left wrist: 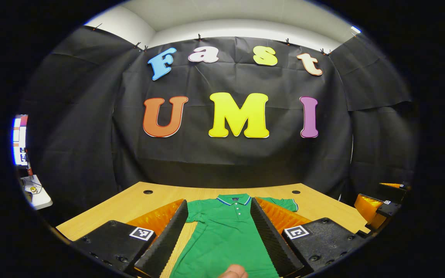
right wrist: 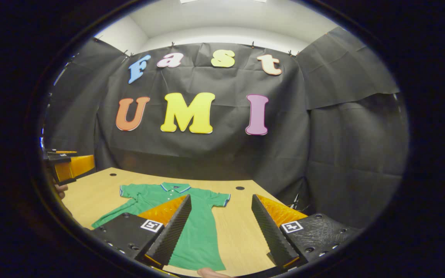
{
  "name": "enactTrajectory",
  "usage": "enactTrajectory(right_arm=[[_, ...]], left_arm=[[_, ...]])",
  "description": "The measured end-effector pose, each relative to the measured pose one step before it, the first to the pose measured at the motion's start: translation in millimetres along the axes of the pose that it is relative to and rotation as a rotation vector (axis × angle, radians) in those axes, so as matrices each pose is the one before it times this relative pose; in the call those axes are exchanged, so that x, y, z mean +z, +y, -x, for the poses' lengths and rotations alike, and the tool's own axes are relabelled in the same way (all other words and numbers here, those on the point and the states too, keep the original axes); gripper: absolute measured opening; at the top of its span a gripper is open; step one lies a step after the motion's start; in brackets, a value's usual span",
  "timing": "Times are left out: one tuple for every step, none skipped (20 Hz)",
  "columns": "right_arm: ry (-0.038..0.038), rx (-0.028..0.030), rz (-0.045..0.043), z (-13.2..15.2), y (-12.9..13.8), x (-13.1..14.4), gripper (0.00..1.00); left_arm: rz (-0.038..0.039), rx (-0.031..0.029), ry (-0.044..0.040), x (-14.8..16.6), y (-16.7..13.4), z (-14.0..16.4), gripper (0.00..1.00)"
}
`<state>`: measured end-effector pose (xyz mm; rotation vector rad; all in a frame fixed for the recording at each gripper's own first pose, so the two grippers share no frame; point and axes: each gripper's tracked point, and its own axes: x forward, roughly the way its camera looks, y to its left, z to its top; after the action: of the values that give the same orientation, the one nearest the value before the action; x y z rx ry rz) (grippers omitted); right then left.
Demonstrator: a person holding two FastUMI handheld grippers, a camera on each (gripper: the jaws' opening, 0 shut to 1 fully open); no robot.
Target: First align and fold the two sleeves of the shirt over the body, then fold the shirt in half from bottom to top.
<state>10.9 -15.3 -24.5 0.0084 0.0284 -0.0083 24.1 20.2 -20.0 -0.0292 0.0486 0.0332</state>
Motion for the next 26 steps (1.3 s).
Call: enactTrajectory(right_arm=[[0.00674,0.00396,-0.00455,-1.85,0.31,-2.88,0.95],[0.00412,-0.00092,-0.00267,-2.90,-0.47,-0.13,0.95],[0.00256,-0.00555,-0.00026,-2.80,-1.40,-0.81,0.95],[0.00213,-0.00114,-0.00058,-2.87,-0.38,0.77,0.95],[0.00187,-0.00078,-0.00231,-2.52,-0.40,-0.55,0.95],[0.00394,-0.00283,-0.00186,-3.49,-0.16,0.51,0.95],[0.00418,0.00028,-0.00022,-3.70,-0.14,-1.64,0.95],[0.00478,0.00091,0.00109,-3.69,0.02,-1.21,0.95],[0.00463,0.00199,-0.00369,-4.22,0.91,-2.27,0.95],[0.01069,0.00825,-0.00569,-5.21,1.83,-1.39,0.95],[0.00675,0.01321,-0.00063,-7.49,1.93,-4.73,0.95],[0.00705,-0.00204,0.00572,-9.05,-1.33,-1.66,0.95],[0.00007,-0.00328,0.00786,-10.41,-1.93,-0.57,0.95],[0.00458,-0.00736,0.00537,-11.46,-1.55,0.12,0.96],[0.00798,0.00124,0.00110,-13.34,-0.49,-2.63,0.95],[0.01649,0.00363,0.00096,-14.97,1.30,-1.36,0.95],[0.02739,0.00660,0.00410,-16.08,2.51,-5.26,0.96],[0.02493,0.01447,-0.00653,-16.86,3.63,-2.09,0.95],[0.02367,0.00253,-0.00648,-16.36,0.78,-1.05,0.95],[0.01716,-0.00547,-0.00676,-18.99,-1.32,0.06,0.96],[0.01980,-0.00656,0.00030,-19.45,-1.58,-1.50,0.96],[0.01838,-0.00733,0.00592,-19.91,-1.04,-1.33,0.94],[0.02032,-0.01108,0.00892,-21.83,-2.15,-4.27,0.94],[0.03507,-0.00054,0.00541,-20.60,-0.54,-6.07,0.94],[0.03540,0.00102,0.01284,-20.49,0.54,-9.26,0.96],[0.03182,-0.01362,0.02396,-20.40,-2.01,-7.45,0.95]], left_arm=[[-0.00182,0.00565,0.00423,-1.14,1.18,-0.54,1.00],[-0.00233,-0.00036,0.00218,-1.74,-0.51,-0.38,1.00],[-0.00538,-0.00430,0.00090,0.10,-1.11,-0.10,1.00],[-0.00560,0.00272,-0.00014,0.27,-1.01,-0.45,1.00],[-0.00517,0.00744,-0.00262,-0.32,2.80,0.82,1.00],[-0.00480,0.00530,-0.00358,0.50,0.15,-1.00,1.00],[-0.00404,0.00062,0.00069,0.17,-0.12,-1.77,1.00],[-0.00287,-0.00012,0.00333,-2.91,-0.15,0.12,1.00],[-0.00180,0.00144,0.00194,-1.06,-0.37,-1.21,1.00],[-0.00082,0.00332,-0.00030,-0.04,0.08,-1.33,1.00],[-0.00029,0.00134,0.00045,-0.99,-0.46,-0.71,1.00],[0.00079,0.00137,0.00332,-1.61,0.41,-0.66,1.00],[0.00070,0.00078,0.00486,-1.80,-0.10,-1.85,1.00],[0.00013,0.00038,0.00363,-1.08,-0.95,-0.88,1.00],[-0.00163,-0.00078,0.00322,-0.25,-1.31,-1.82,1.00],[-0.00346,-0.00130,0.00180,-2.17,-1.37,-0.47,1.00],[-0.00475,-0.00242,0.00172,-0.98,-1.49,-1.91,1.00],[-0.00653,-0.00289,0.00413,-1.80,-2.17,-1.48,1.00],[-0.00738,-0.00198,0.00554,-2.09,-1.86,-1.67,1.00],[-0.00715,-0.00150,0.00512,-2.22,-1.35,-1.37,1.00],[-0.00694,-0.00023,0.00125,-1.57,-0.98,-0.97,1.00],[-0.00739,0.00184,0.00200,-0.93,0.51,-1.33,1.00],[-0.00508,0.00454,-0.00035,-0.90,0.12,-0.89,1.00],[-0.00015,0.00775,0.00262,-1.43,1.45,-2.04,1.00],[0.00168,0.00647,0.00821,-3.22,0.42,-2.00,1.00],[0.00177,0.00090,0.00417,-2.54,-0.10,-1.91,1.00]])
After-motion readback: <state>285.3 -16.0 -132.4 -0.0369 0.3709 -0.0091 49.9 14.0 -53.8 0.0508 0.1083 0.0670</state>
